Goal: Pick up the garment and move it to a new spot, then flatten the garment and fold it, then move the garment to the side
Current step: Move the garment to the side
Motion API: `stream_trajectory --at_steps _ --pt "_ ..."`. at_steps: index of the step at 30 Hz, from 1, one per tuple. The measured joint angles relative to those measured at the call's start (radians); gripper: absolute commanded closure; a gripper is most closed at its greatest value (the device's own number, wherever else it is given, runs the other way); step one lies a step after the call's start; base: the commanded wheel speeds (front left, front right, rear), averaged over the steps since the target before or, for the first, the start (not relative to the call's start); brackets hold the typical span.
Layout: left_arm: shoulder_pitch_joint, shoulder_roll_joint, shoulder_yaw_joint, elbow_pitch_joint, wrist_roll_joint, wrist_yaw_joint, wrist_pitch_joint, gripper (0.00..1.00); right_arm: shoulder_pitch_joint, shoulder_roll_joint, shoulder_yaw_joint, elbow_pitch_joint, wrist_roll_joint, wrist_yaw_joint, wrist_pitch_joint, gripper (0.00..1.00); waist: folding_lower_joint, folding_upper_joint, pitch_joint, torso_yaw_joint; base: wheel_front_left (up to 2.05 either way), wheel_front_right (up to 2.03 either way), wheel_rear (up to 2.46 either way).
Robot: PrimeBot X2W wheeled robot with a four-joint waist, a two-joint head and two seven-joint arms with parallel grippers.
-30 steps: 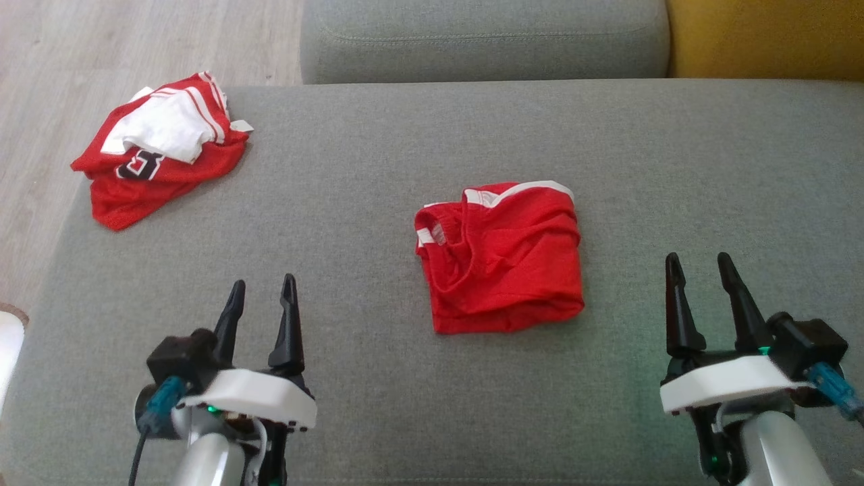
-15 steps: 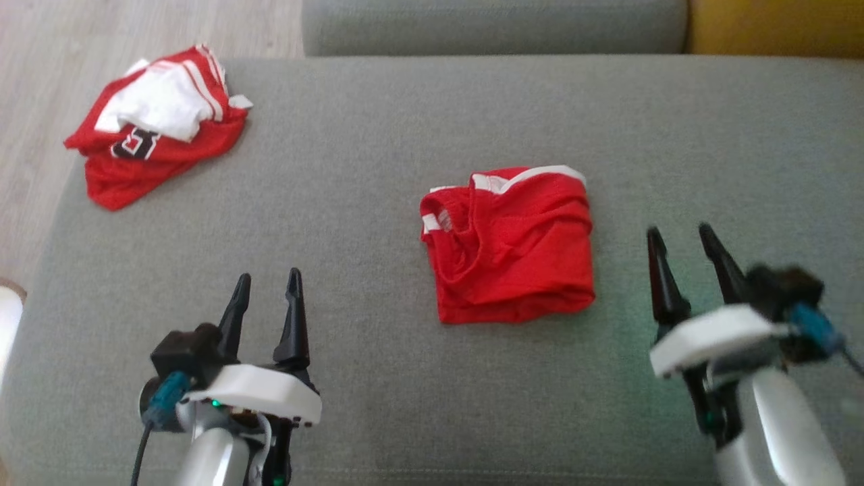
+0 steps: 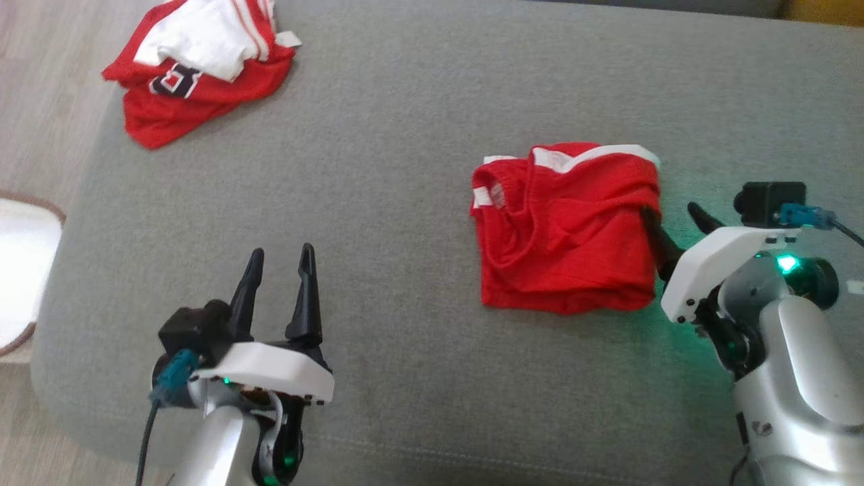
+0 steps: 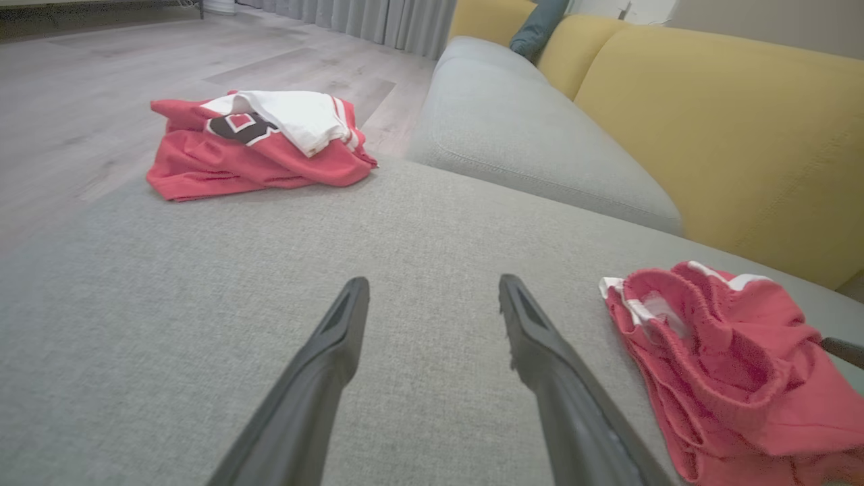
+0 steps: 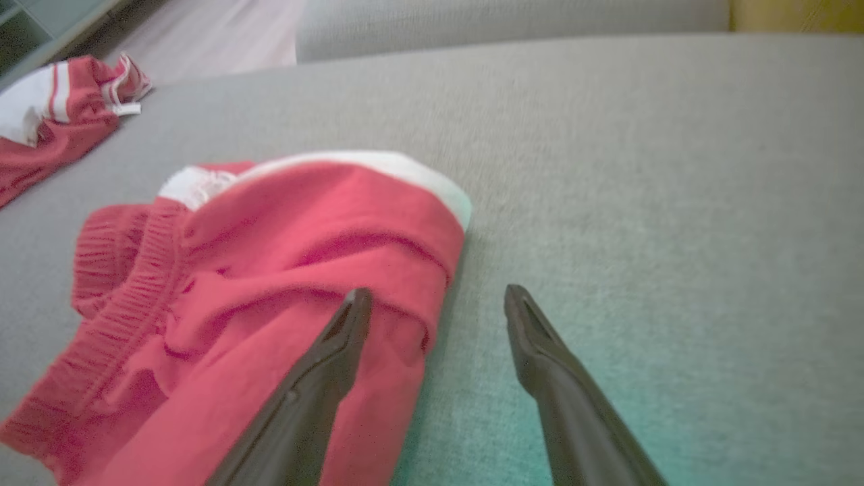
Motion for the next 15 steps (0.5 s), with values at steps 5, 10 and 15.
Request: stream_trajectory --at_steps 5,10,15 --pt "0.0 0.0 0.0 -0.004 0.0 0.004 0.0 0.0 -0.004 -0.014 0.015 0.032 0.063 0.0 0.084 0.0 0.0 0.0 0.026 0.029 0.0 0.0 0.0" --pt "0.0 0.0 0.002 -0.013 -0.008 0.008 0.0 0.0 -0.006 -0.019 0.021 0.033 0.112 0.0 0.114 0.59 0.0 0.0 0.044 0.032 0.0 0.0 0.0" --pt "-0.012 0.0 0.003 -0.016 -0.007 0.009 0.0 0.0 -0.032 -0.028 0.051 0.035 0.137 0.0 0.12 1.0 0.0 0.0 0.061 0.013 0.0 0.0 0.0"
